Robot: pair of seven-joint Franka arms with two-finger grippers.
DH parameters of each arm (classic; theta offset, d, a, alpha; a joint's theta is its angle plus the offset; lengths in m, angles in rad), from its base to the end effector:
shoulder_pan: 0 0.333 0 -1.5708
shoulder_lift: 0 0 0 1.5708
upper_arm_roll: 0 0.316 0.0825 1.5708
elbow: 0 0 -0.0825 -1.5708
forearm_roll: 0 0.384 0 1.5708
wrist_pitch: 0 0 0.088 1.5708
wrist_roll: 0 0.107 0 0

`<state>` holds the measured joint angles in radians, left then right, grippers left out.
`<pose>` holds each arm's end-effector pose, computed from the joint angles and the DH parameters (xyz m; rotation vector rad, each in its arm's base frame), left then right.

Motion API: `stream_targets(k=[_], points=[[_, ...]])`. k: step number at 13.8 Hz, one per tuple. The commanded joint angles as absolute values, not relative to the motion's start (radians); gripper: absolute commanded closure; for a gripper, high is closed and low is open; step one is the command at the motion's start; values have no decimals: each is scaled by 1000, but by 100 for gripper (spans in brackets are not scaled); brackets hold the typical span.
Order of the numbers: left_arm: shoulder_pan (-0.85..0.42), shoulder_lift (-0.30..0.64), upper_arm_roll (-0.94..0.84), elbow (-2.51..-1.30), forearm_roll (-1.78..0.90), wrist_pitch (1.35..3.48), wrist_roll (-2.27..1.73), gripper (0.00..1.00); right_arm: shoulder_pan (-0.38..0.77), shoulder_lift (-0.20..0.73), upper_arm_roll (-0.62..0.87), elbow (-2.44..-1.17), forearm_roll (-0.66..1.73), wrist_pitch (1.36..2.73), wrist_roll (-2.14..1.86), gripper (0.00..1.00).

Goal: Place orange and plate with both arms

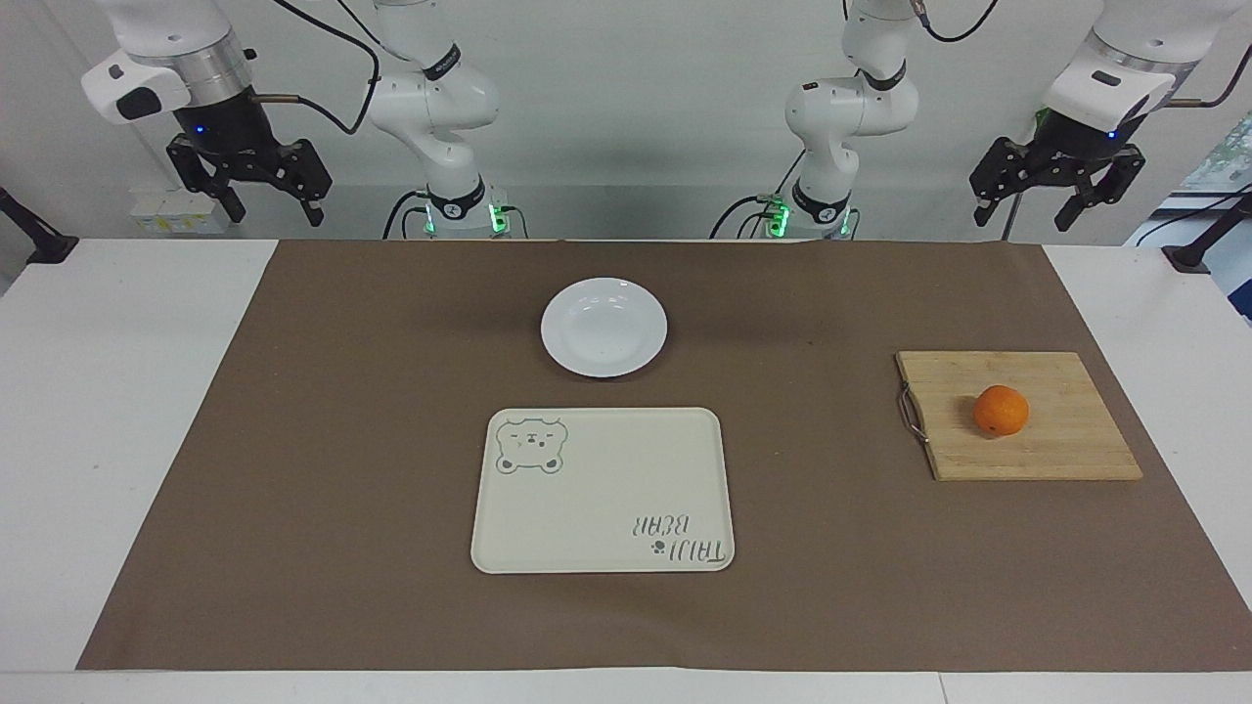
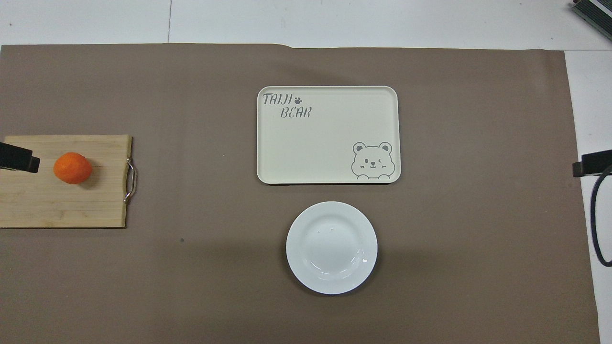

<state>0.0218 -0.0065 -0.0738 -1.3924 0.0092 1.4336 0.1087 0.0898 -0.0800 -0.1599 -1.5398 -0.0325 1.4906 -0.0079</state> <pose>0.5351 -0.0269 0.6985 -3.1199 0.2489 -0.0742 0.5193 -0.0443 0.6743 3.1189 -0.1014 0.0452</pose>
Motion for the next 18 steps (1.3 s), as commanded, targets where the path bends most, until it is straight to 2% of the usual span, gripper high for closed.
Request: stream_targets(k=[1, 7, 12, 18], points=[[40, -20, -80, -1414, 8, 1479, 101, 0, 87, -101, -160, -1560, -25, 1483, -3, 0], [69, -23, -78, -1426, 5, 1488, 144, 0, 87, -101, -160, -1560, -25, 1483, -3, 0], [147, -25, -78, -1574, 5, 1667, 326, 0, 87, -101, -160, -1560, -25, 1483, -3, 0], [187, -26, -78, -1811, 3, 1873, 460, 0, 87, -101, -160, -1560, -25, 1483, -3, 0]])
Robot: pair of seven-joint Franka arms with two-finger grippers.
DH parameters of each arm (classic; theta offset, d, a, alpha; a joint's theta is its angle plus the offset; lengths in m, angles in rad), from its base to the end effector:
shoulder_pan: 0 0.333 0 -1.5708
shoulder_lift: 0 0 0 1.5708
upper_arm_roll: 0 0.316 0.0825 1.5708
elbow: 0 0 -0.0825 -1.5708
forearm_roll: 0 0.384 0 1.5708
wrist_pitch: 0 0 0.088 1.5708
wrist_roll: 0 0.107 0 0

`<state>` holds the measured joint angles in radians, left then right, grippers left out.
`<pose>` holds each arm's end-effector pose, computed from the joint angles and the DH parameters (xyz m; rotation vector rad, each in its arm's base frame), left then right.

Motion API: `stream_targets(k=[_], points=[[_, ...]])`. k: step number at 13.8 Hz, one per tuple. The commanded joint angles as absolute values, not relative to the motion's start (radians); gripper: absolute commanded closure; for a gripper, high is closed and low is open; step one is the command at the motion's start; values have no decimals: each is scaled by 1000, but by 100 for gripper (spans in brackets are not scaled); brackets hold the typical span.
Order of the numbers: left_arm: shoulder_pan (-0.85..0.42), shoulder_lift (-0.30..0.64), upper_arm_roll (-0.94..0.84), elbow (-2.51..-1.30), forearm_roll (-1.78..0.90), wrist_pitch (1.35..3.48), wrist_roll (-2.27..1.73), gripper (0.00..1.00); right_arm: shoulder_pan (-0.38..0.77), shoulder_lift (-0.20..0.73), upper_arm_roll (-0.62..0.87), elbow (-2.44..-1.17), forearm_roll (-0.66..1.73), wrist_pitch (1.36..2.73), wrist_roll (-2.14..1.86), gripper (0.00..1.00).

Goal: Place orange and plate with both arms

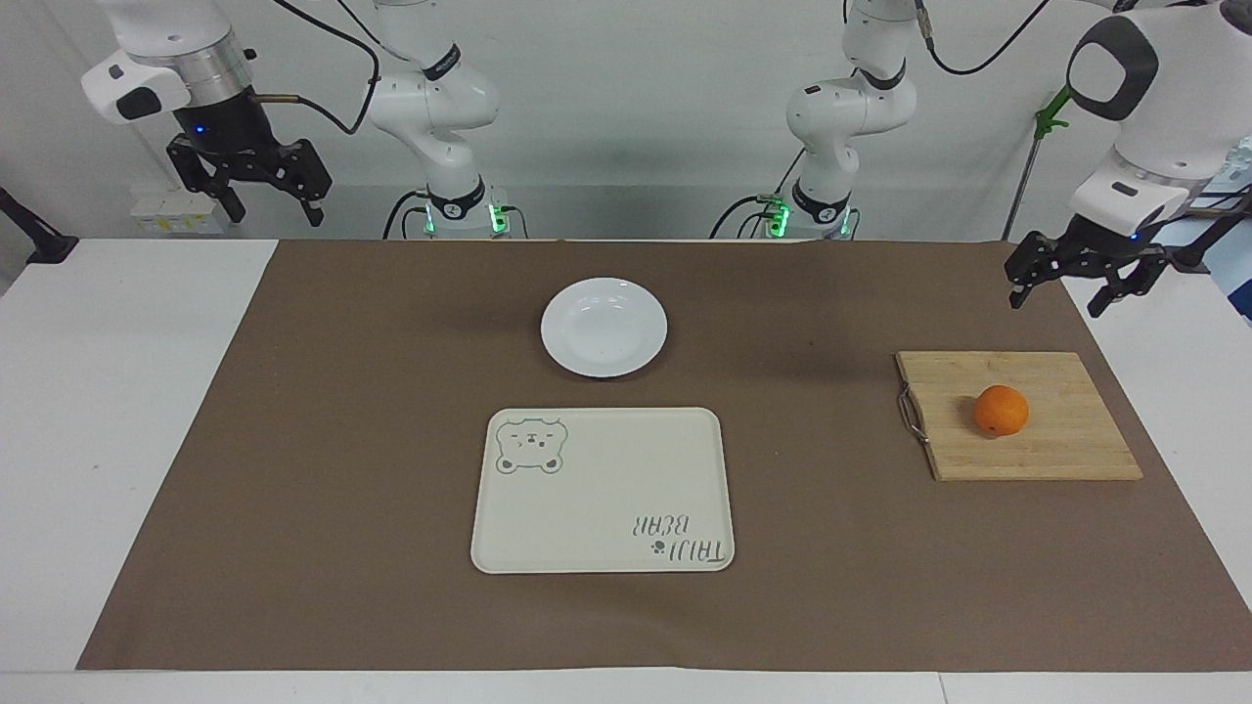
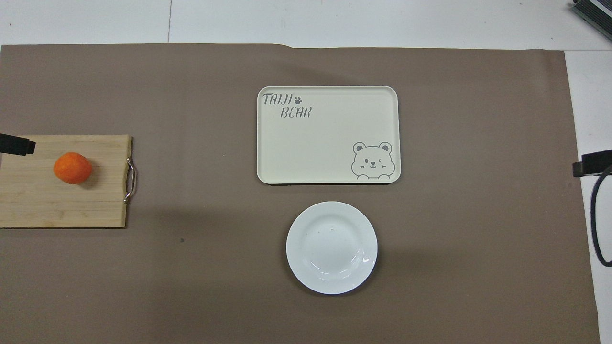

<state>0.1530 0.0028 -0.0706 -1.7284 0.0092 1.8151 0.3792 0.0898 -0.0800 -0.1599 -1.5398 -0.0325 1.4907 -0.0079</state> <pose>0.5703 0.0479 0.5696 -3.0767 0.4629 -0.1240 0.5193 -0.0443 0.6743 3.1189 -0.1014 0.0454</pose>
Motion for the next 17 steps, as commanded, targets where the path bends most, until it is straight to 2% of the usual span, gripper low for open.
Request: stream_targets(k=[1, 4, 9, 13, 17], points=[[205, -26, -78, -1850, 3, 1909, 527, 0, 87, -101, -160, -1560, -25, 1483, -3, 0], [228, -8, -78, -1939, 3, 2014, 628, 0, 87, -101, -160, -1560, -25, 1483, -3, 0], [262, 133, -78, -1953, 5, 2101, 805, 0, 87, -101, -160, -1560, -25, 1483, -2, 0], [262, 198, -77, -2000, 5, 2245, 845, 0, 87, -101, -160, -1560, -25, 1483, -3, 0], [265, 216, -75, -2031, 5, 2272, 894, 0, 87, -101, -160, -1560, -25, 1483, -3, 0]])
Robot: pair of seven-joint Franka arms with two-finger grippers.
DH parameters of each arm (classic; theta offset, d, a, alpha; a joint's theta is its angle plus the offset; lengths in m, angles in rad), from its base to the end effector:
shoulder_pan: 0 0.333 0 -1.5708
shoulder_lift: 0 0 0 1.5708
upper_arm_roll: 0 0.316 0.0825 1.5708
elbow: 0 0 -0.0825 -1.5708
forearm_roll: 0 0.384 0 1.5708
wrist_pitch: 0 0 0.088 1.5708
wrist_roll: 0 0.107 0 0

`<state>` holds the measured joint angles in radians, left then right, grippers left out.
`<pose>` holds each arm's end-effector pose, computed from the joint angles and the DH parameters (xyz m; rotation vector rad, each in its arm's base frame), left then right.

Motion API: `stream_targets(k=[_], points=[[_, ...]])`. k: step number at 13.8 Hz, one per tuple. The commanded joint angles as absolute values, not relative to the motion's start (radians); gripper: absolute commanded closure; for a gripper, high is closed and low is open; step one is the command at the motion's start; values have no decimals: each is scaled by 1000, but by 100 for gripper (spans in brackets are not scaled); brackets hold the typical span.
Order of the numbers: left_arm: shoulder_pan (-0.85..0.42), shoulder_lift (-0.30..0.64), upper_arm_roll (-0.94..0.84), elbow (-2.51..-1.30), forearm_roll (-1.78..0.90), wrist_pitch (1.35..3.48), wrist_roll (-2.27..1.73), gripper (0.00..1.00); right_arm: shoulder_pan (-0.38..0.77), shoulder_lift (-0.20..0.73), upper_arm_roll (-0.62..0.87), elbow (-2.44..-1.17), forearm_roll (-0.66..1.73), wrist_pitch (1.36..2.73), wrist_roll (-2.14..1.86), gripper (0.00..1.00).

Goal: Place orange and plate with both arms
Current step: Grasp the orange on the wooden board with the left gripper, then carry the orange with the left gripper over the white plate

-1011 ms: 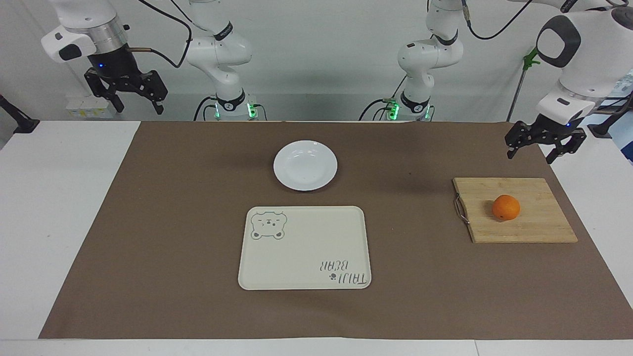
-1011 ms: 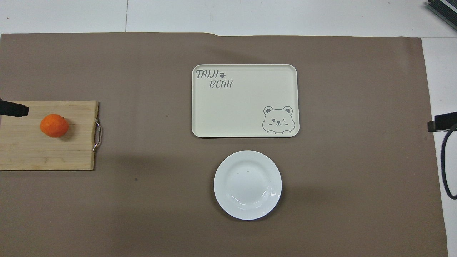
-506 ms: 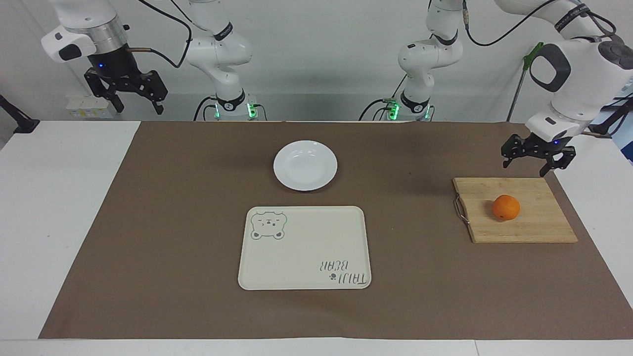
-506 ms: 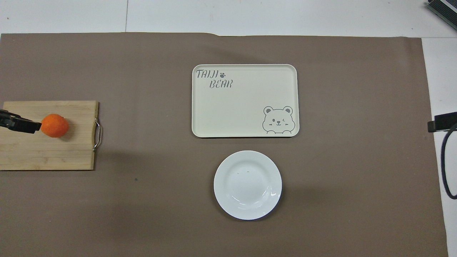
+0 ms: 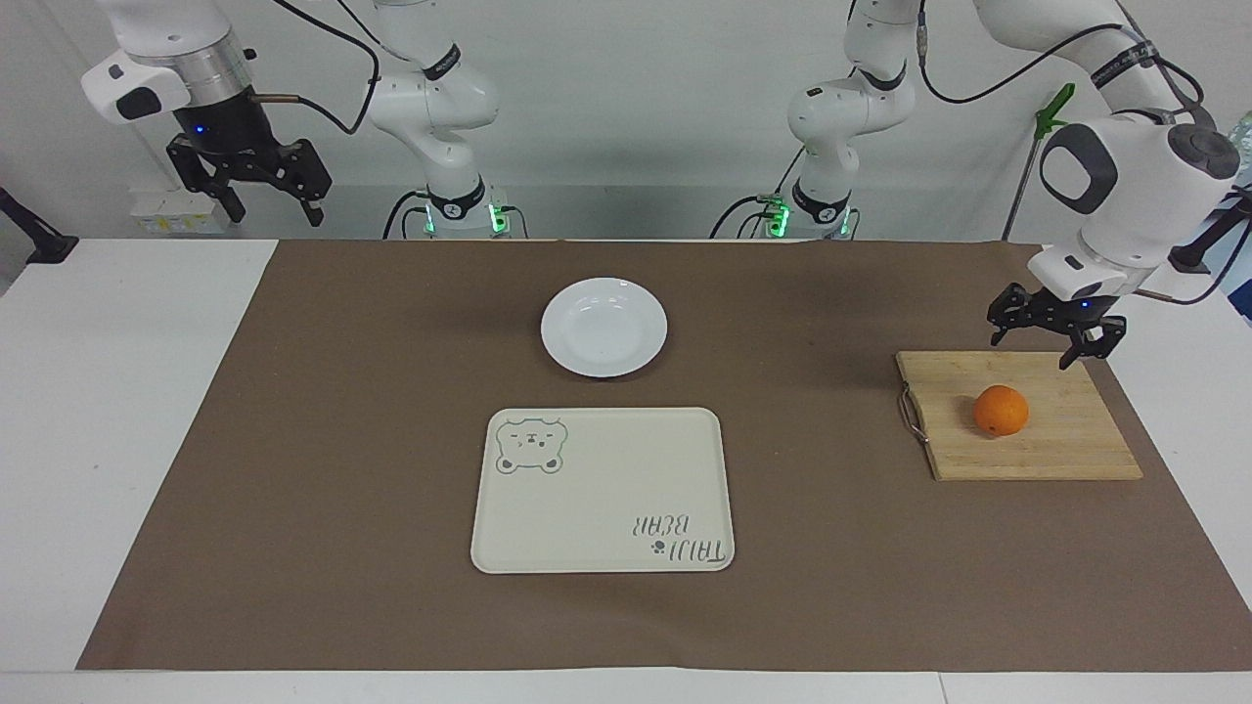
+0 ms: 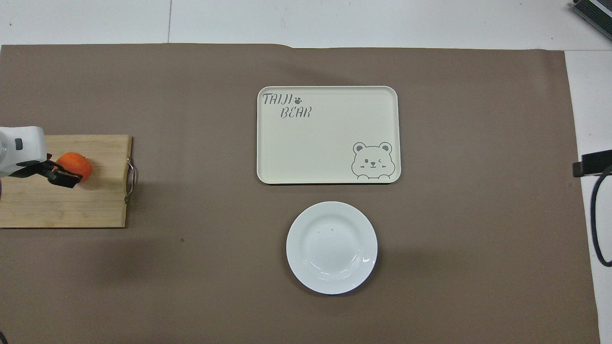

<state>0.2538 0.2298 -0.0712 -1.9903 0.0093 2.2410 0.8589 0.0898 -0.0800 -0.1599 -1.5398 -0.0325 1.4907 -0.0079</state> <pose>0.5880 0.1103 0.3506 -2.9587 1.0465 -0.0362 0.5193 -0.0443 0.6743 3.1189 -0.1014 0.0454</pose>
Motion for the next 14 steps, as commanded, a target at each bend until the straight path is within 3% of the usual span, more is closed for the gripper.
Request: stream_targets(k=[1, 4, 5, 7, 8, 14], points=[[265, 216, -75, -2046, 5, 2285, 899, 0, 87, -101, -160, -1560, -25, 1483, -3, 0], [273, 212, -75, -2060, 5, 2295, 899, 0, 87, -101, -160, -1560, -25, 1483, -3, 0], [273, 212, -75, -2060, 5, 2296, 897, 20, 87, -101, -160, -1560, -25, 1483, -3, 0], [275, 209, -75, -2056, 5, 2281, 881, 87, 87, -101, -160, -1560, -25, 1483, -3, 0], [273, 203, -75, -2049, 5, 2276, 879, 100, 87, -101, -160, -1560, -25, 1483, -3, 0], [177, 65, -81, -2025, 5, 2180, 792, 100, 87, -101, -160, -1560, -25, 1483, -3, 0]])
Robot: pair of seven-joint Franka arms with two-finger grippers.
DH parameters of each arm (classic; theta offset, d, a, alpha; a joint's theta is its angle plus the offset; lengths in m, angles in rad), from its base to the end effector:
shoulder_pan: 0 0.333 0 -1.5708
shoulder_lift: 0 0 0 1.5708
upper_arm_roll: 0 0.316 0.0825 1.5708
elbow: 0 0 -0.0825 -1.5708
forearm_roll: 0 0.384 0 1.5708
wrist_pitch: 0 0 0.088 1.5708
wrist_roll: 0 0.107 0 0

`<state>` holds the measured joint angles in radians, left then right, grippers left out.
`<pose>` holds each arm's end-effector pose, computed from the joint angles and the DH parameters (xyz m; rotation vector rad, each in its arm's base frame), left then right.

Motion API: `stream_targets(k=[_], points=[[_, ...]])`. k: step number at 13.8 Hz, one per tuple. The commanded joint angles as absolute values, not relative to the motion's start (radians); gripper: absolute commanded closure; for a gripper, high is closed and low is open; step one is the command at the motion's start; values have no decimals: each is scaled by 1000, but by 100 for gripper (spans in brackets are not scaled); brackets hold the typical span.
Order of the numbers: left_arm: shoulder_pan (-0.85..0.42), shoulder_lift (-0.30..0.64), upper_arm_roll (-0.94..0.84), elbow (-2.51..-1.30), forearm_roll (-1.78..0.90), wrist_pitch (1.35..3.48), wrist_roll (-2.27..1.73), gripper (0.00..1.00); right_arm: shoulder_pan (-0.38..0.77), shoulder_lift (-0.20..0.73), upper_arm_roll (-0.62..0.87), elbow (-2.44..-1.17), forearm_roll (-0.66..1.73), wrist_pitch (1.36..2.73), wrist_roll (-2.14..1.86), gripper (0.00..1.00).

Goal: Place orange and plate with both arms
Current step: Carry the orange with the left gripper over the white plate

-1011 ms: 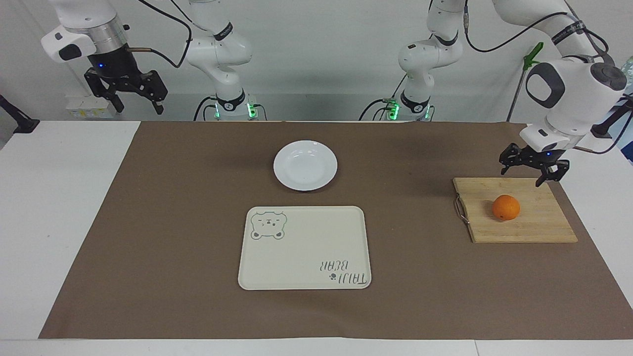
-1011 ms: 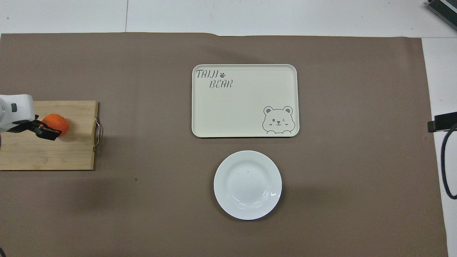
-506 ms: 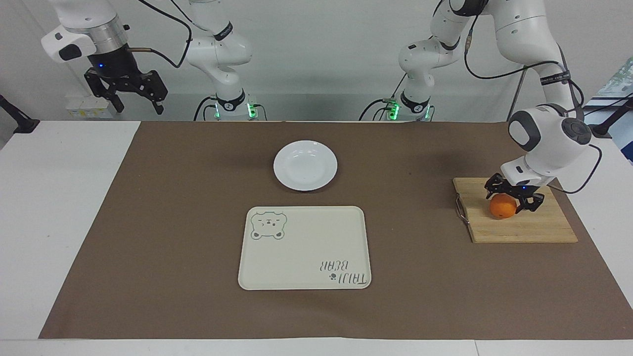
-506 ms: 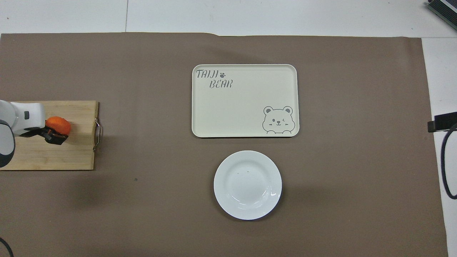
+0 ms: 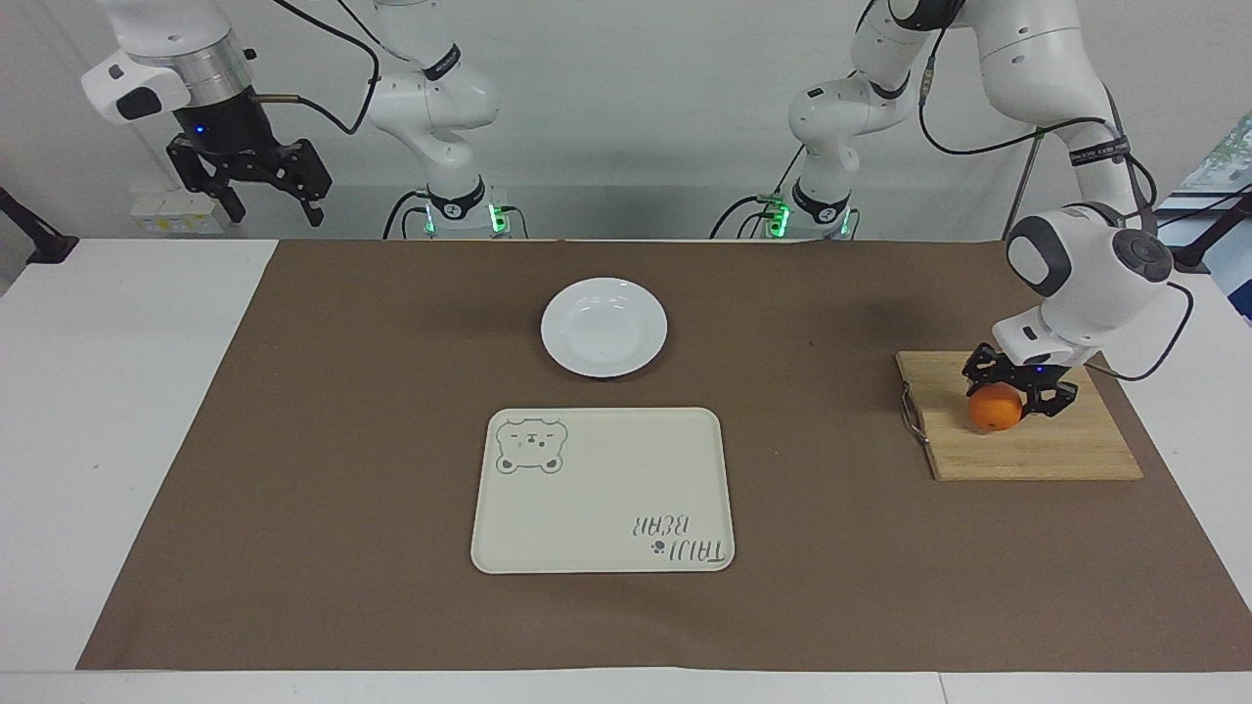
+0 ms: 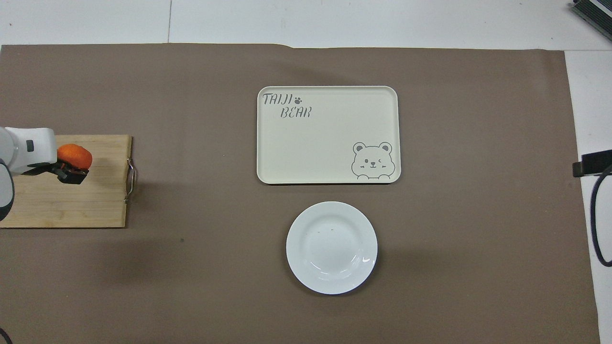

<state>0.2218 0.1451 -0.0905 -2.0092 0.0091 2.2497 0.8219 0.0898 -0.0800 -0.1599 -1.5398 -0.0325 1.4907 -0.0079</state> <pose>0.5857 0.0790 0.3932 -2.9146 1.0547 -0.1364 0.5193 -0.0443 0.6743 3.1189 -0.1014 0.0454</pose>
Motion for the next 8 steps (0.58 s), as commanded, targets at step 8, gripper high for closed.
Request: stream_targets(k=[8], points=[[-161, -14, -86, -2025, 5, 2059, 338, 100, 87, -101, -160, -1560, -25, 1483, -3, 0]])
